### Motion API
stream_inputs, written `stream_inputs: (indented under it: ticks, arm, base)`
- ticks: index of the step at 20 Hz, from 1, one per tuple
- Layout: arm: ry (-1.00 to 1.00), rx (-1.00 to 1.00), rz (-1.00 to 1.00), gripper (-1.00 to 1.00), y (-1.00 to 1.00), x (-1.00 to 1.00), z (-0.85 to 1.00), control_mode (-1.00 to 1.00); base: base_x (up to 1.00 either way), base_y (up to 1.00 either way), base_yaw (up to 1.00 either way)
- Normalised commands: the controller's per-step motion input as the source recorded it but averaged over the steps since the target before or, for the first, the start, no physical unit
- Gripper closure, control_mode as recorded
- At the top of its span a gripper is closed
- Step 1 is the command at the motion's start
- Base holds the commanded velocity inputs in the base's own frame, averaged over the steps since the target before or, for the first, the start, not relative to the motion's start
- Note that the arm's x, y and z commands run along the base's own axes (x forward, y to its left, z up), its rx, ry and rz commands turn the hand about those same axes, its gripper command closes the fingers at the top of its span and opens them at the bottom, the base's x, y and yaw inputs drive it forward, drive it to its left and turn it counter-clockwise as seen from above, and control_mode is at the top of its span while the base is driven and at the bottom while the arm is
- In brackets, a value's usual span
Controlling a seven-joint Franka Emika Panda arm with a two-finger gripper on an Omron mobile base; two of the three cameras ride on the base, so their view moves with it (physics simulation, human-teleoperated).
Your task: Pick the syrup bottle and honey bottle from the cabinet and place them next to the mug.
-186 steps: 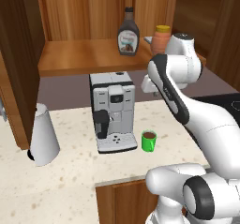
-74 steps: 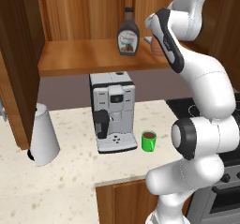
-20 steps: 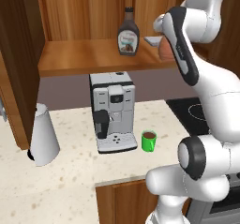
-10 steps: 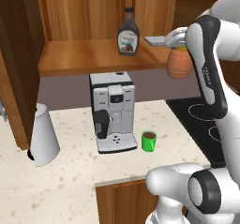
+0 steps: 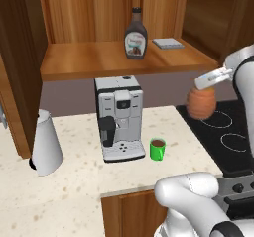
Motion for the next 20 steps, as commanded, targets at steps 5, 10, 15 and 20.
stream_inputs:
  ticks: [5, 10, 15, 20]
  arm:
    - [0.00, 0.00, 0.21, 1.00, 0.00, -0.46, -0.54, -1.00]
    - [0.00, -0.02, 0.18, 1.00, 0.00, -0.08, -0.36, -1.00]
    - [0.00, -0.02, 0.06, 1.00, 0.00, 0.11, -0.23, -1.00]
    - [0.00, -0.01, 0.00, 1.00, 0.00, 0.51, -0.19, -1.00]
  base:
    - [0.00, 0.00, 0.00]
    - [0.00, 0.00, 0.00]
    - [0.00, 0.00, 0.00]
    - [0.00, 0.00, 0.00]
